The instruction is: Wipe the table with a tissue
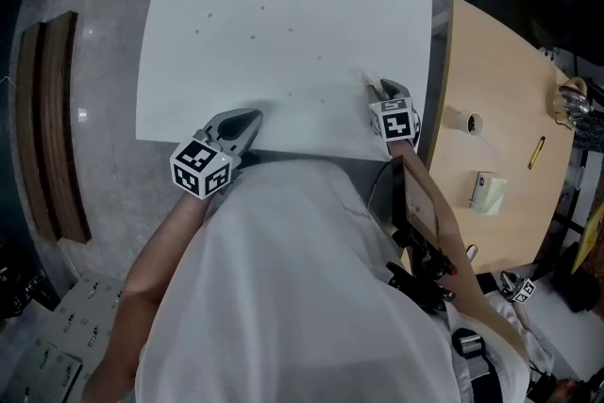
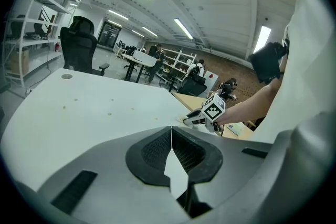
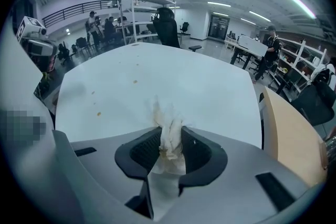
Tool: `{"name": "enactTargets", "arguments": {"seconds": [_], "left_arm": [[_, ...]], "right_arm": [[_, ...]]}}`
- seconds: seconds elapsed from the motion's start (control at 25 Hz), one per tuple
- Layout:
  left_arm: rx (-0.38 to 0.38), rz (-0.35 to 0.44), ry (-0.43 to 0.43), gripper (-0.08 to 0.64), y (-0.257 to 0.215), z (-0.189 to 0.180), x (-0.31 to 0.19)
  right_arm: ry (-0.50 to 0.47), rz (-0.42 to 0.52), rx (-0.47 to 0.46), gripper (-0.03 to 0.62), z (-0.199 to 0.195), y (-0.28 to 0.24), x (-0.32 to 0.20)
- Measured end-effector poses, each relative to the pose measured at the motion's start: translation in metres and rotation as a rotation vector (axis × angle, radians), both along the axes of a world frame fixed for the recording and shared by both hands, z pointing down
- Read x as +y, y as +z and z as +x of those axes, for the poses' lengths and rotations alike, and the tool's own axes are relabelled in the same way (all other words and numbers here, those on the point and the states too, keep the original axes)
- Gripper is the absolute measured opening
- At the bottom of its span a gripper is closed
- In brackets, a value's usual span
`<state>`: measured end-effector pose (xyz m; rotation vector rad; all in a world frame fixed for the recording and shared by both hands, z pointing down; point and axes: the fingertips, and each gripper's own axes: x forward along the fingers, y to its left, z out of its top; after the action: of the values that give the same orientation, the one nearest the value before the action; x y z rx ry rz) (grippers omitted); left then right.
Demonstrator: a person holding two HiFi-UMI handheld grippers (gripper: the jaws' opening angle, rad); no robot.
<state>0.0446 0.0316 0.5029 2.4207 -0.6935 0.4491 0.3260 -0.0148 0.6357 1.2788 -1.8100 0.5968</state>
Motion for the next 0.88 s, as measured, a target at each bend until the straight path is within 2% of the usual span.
{"name": "enactTargets", "arguments": {"seconds": [0.36, 0.56, 0.88], "left_arm": [[0.009, -0.012, 0.016, 0.008, 0.004, -0.009, -0.002], [0.015, -0.015, 0.040, 0.008, 0.005, -0.009, -0.004], [0.034, -0.018, 0.087, 0.008, 0.007, -0.003, -0.006]], "right_arm": [[-0.027, -0.006, -0.006, 0.110, -0.025, 0.000, 0.015], [-0.082, -0.008, -0.016, 0.110, -0.050, -0.001, 0.032], [-0.142, -0.076, -0.053, 0.110, -0.074, -0.001, 0.068]]}}
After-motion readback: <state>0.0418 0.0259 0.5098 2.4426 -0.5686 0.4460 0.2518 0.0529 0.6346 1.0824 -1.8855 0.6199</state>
